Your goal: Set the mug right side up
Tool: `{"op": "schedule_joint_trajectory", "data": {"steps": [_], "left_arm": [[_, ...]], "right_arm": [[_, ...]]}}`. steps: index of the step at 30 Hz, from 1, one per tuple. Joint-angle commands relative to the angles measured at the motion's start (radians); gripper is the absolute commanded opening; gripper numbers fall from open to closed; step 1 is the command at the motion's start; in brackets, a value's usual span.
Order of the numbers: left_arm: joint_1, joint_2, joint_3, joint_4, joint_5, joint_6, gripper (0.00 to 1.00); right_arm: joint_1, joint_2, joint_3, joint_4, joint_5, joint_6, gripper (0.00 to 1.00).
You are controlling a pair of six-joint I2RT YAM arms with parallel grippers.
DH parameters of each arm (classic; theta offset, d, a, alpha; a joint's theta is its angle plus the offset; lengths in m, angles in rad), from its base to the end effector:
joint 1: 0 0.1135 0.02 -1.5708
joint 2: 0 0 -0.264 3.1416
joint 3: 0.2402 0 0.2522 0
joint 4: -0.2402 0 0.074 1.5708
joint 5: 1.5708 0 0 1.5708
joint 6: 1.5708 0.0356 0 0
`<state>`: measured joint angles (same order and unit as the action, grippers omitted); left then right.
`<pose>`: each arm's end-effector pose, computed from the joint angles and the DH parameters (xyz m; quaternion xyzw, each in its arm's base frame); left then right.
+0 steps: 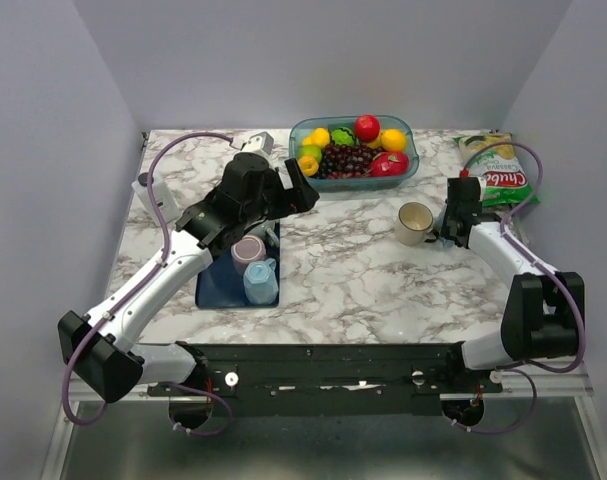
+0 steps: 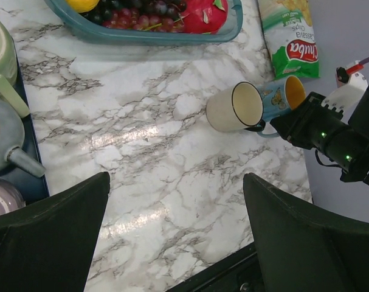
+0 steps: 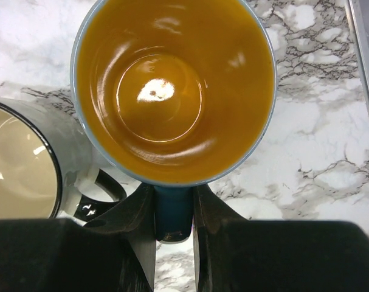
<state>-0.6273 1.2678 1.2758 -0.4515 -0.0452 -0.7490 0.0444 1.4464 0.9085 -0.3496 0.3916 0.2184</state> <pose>0.2314 -0.1658 0.3804 -0.0634 0.8428 -0.3245 0.4247 0.2962 -0.0004 0.2186 0.1452 0.9150 -0.1387 0.3498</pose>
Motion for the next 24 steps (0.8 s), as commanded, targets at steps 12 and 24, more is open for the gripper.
{"op": "schedule_joint_trajectory", "data": {"steps": [12, 24], "left_arm": [[0.012, -0.111, -0.102, 0.011, -0.016, 0.005, 0.99], [0.014, -0.173, -0.148, -0.067, -0.058, 0.007, 0.99]], "right_arm": [[-0.006, -0.018, -0.017, 0.061, 0.07, 0.111, 0.59], [-0.006, -0.129, 0.061, -0.115, 0.093, 0.182, 1.0]]}}
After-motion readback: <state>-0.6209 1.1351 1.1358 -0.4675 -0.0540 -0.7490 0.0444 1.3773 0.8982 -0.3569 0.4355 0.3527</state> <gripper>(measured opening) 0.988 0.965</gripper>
